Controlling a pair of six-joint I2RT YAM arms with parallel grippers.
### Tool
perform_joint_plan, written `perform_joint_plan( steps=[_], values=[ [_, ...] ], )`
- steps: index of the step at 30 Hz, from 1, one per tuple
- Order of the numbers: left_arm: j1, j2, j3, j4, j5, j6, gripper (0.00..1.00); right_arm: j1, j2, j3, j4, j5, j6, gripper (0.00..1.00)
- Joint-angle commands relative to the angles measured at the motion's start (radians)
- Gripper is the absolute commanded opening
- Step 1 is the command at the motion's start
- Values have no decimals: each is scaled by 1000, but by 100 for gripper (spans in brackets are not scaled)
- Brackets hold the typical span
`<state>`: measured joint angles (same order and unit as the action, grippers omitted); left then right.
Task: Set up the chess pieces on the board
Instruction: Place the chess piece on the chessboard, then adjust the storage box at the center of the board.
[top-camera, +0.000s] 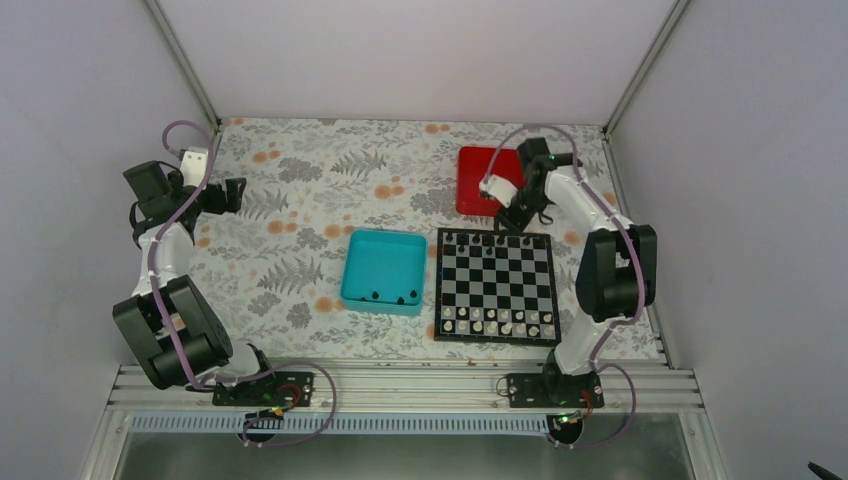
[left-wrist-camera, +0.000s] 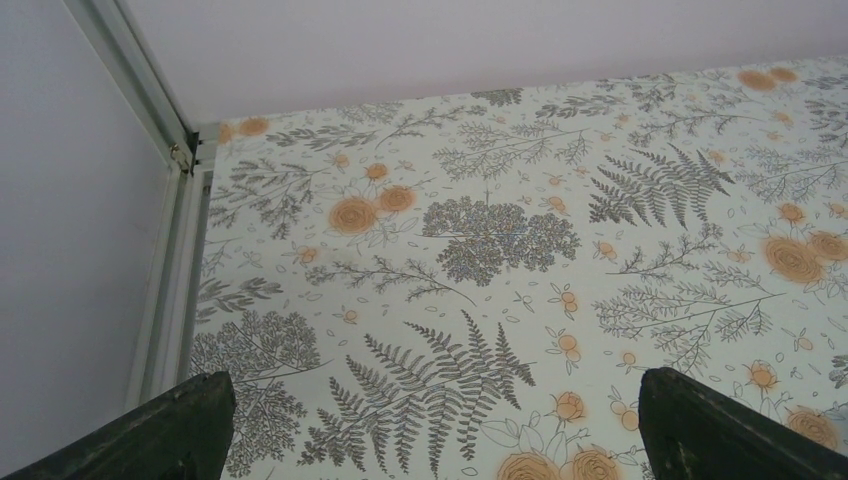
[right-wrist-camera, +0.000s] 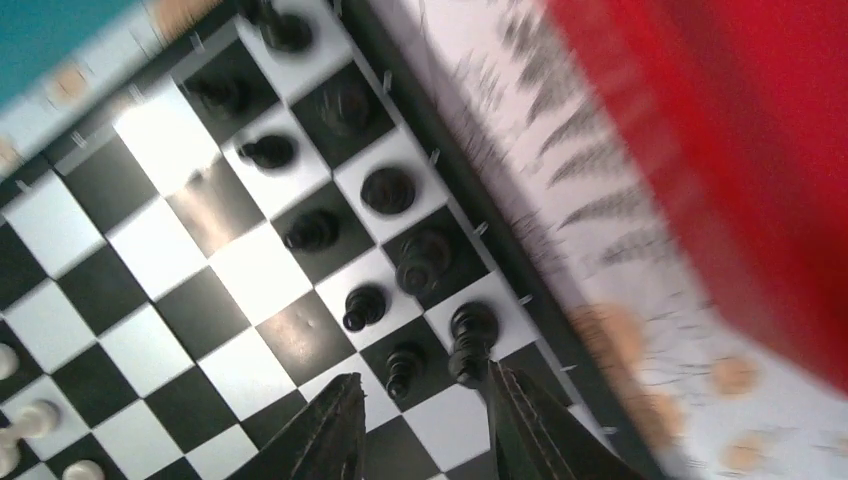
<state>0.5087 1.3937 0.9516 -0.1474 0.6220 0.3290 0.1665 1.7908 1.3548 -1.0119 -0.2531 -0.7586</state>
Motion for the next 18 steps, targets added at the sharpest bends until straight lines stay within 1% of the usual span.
perform_joint_plan(
  steps=[1, 4, 7, 10, 12, 13, 15, 16, 18],
  values=[
    [4, -15, 9, 7, 37, 9, 100, 61, -79, 191, -144, -41, -9, 35],
    [4, -18, 8, 8, 43, 8, 100, 134, -61, 324, -189, -39, -1, 38],
    [5, -21, 17, 3, 62, 13, 100, 212, -19, 440, -180, -6, 13, 40],
    [-13, -21, 47, -32, 94, 54, 100, 266, 37, 524, -180, 3, 21, 44],
    [-55, -19, 90, -81, 100, 100, 100, 283, 63, 552, -170, 1, 28, 44],
    [-85, -15, 121, -115, 99, 150, 100, 286, 66, 556, -161, -4, 32, 44],
    [-171, 6, 192, -203, 74, 222, 99, 285, 59, 548, -135, -6, 39, 49],
    [-215, 20, 231, -246, 62, 266, 94, 286, 50, 537, -125, -8, 39, 52],
    [-326, 57, 319, -354, 44, 346, 78, 283, 26, 505, -102, -4, 39, 56]
  ],
)
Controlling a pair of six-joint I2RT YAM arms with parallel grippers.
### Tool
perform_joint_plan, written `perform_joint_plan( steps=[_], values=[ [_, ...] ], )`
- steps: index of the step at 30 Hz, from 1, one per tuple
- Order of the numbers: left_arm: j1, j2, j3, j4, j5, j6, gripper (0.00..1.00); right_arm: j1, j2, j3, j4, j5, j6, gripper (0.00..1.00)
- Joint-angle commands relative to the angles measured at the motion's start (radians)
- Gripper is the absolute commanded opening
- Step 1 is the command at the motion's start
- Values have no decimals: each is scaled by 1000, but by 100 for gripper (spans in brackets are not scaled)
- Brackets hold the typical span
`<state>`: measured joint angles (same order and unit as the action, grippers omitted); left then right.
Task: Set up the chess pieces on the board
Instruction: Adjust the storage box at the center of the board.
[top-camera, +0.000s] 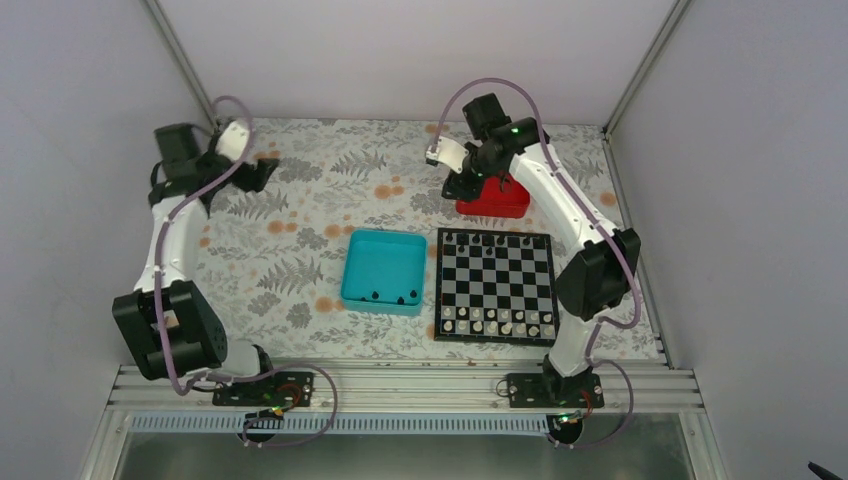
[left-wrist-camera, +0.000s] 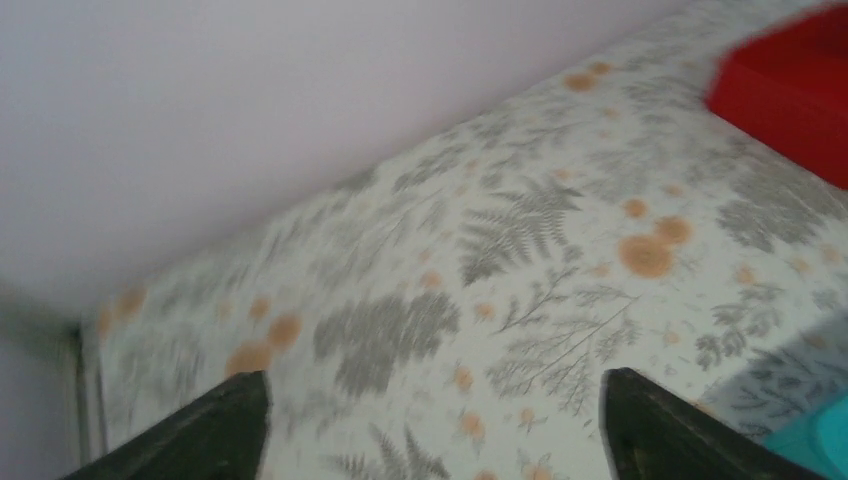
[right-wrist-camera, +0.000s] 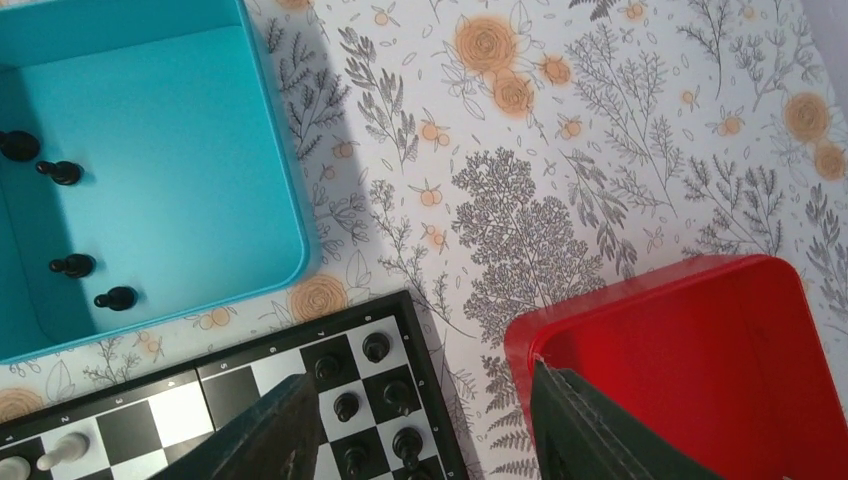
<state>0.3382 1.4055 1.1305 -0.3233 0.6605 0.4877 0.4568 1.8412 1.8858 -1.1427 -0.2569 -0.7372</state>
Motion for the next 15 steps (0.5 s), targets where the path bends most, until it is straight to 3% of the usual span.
perform_joint_plan(
  steps=[1, 4, 7, 11, 15],
  values=[
    [-201, 65, 182, -254, 3, 230, 70, -11, -37, -44, 42, 6, 21, 58],
    [-330, 160, 314, -439, -17, 345, 40, -24, -73, -88, 63, 10, 32, 59],
    [-423, 252, 404, -563, -53, 431, 4, -42, -98, -118, 67, 16, 33, 59],
    [-543, 314, 400, -624, -142, 492, 2, -71, -118, -151, 61, 31, 37, 59],
    [-692, 311, 308, -581, -279, 505, 2, -99, -157, -203, 75, 29, 45, 58]
  ],
)
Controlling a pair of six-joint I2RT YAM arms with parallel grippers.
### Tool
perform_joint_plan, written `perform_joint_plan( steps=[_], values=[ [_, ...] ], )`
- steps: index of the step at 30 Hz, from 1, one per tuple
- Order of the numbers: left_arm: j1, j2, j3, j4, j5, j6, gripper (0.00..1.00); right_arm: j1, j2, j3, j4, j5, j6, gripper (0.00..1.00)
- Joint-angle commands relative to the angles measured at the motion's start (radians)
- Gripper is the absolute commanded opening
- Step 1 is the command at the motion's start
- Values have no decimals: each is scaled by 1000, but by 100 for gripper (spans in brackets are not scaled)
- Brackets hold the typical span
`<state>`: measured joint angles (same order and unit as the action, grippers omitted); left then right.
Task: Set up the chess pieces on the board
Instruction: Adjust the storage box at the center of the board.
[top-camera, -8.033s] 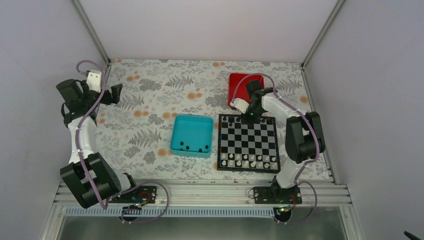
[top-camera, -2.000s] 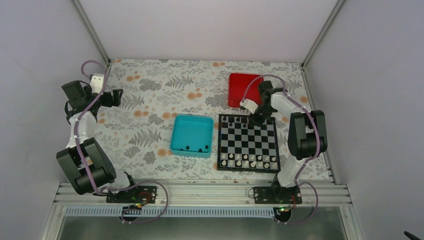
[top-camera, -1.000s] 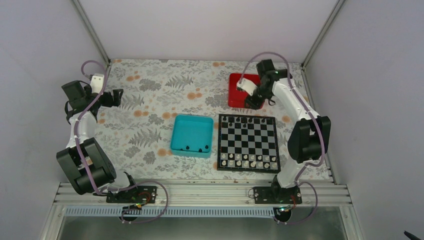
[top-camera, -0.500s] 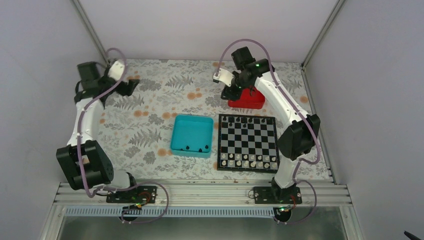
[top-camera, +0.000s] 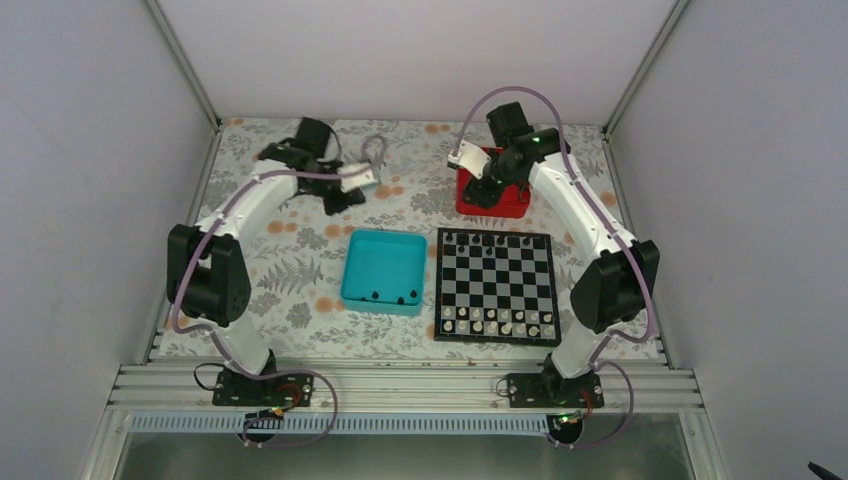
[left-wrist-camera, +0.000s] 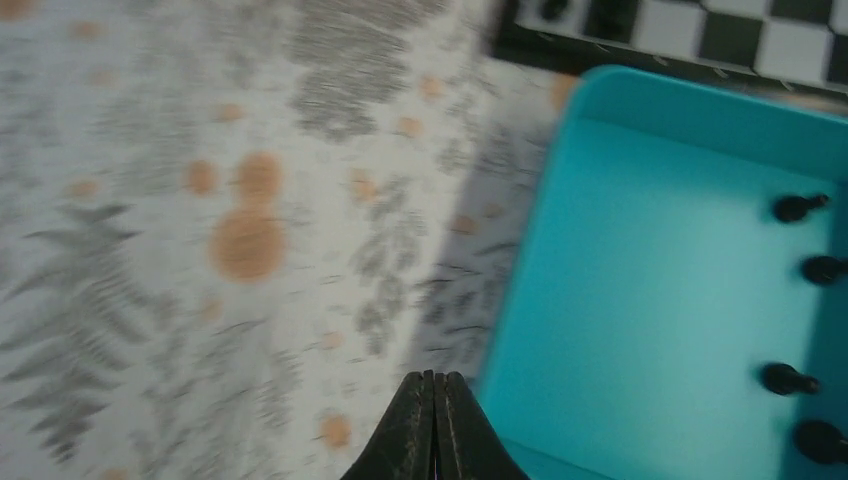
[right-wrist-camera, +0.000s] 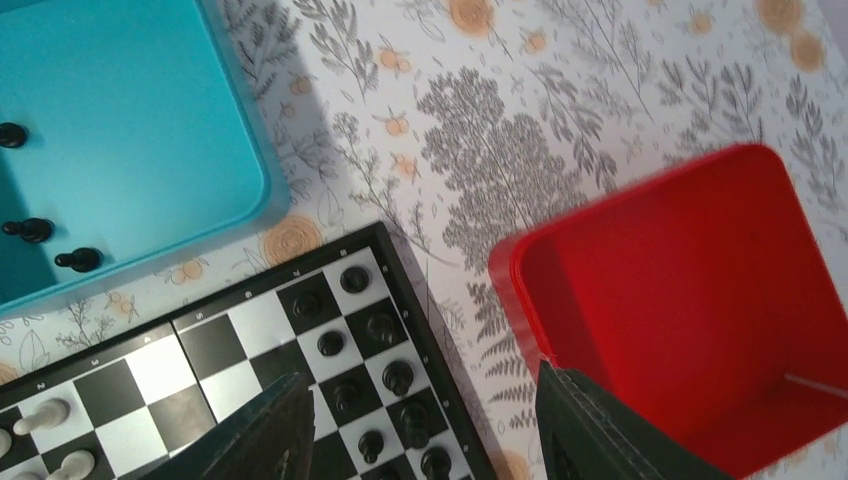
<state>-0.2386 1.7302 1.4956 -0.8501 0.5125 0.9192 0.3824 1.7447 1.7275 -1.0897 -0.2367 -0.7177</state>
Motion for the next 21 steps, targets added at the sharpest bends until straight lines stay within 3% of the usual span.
perform_joint_plan(
  steps=[1, 10, 11, 12, 13, 17, 21],
  values=[
    [-147, -8, -75, -42, -159, 74, 2, -30, -68, -58, 27, 7, 27, 58],
    [-257, 112, -61, 3, -351, 54, 3, -49, -118, -135, 34, 8, 39, 58],
    [-261, 117, -62, 15, -360, 50, 16, -51, -120, -140, 33, 5, 38, 58],
    [-266, 118, -64, 35, -375, 44, 45, -52, -120, -147, 32, 3, 36, 57],
    [-272, 115, -70, 53, -383, 39, 60, -54, -120, -150, 31, 2, 35, 57],
    [-288, 90, -74, 76, -365, 53, 70, -60, -120, -165, 33, -3, 33, 57],
    [-300, 127, -46, 63, -389, 52, 73, -66, -111, -175, 41, -9, 29, 57]
  ],
)
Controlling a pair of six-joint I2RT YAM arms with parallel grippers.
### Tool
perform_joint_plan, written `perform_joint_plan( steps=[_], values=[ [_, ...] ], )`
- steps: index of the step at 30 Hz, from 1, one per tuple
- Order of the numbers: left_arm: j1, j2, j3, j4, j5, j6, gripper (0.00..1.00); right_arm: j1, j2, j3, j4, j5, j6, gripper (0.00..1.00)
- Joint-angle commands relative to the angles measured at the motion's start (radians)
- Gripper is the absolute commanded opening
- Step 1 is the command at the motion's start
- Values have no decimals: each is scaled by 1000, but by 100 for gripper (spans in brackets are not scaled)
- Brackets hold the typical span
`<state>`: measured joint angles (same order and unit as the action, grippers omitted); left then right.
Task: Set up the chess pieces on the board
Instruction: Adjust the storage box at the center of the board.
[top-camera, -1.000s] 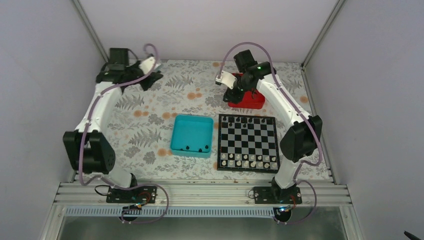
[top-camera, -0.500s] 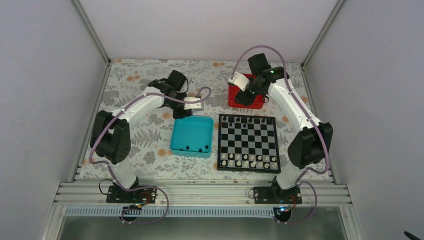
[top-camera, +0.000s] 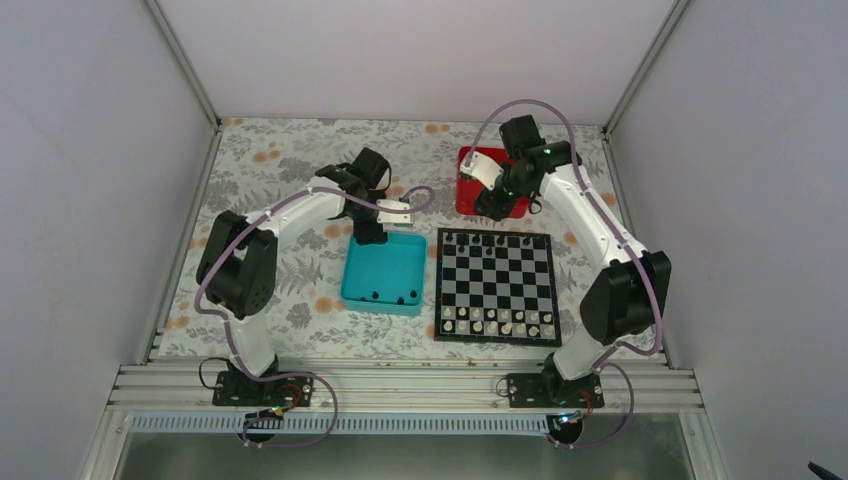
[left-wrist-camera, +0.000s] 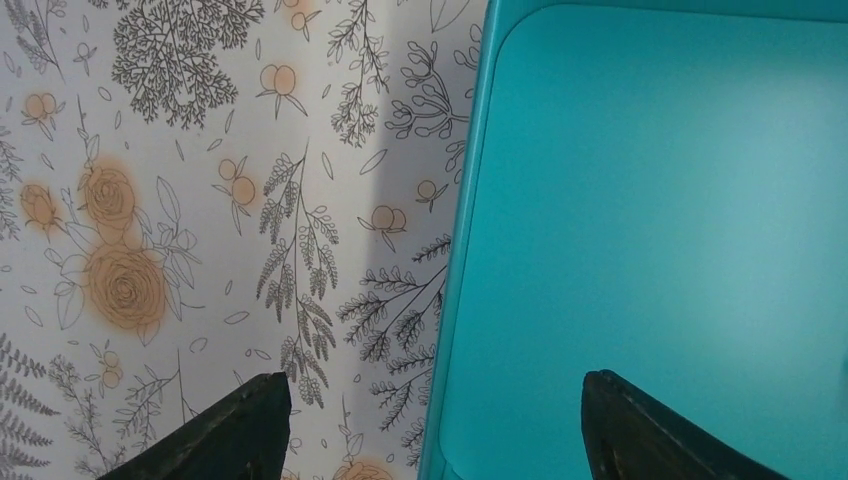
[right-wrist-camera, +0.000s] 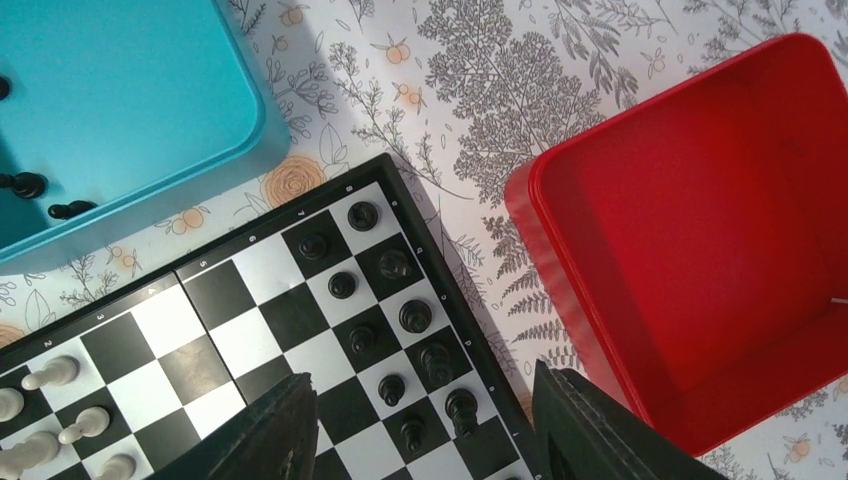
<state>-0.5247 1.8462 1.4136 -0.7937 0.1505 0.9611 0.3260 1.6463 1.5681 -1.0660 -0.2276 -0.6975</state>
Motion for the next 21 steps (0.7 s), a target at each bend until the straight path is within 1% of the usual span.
perform_joint_plan(
  steps=[1, 5, 12, 14, 16, 19, 21],
  values=[
    [-15, 23, 46, -1, -30, 9, 73, -11, -11, -17, 17, -19, 7, 57],
    [-23, 57, 59, 6, -37, 8, 70, -17, -14, -27, 27, -22, 7, 57],
    [-31, 95, 59, 32, -57, -12, 56, -29, -30, -44, 36, -27, 1, 57],
    [-31, 99, 54, 40, -61, -14, 49, -32, -35, -48, 37, -28, -2, 57],
    [-31, 104, 49, 50, -65, -15, 39, -36, -38, -50, 39, -30, -2, 56],
    [-31, 106, 46, 53, -62, -19, 20, -39, -42, -55, 43, -36, -1, 56],
    [-31, 108, 43, 55, -63, -21, 15, -38, -44, -61, 44, -37, 0, 56]
  ],
)
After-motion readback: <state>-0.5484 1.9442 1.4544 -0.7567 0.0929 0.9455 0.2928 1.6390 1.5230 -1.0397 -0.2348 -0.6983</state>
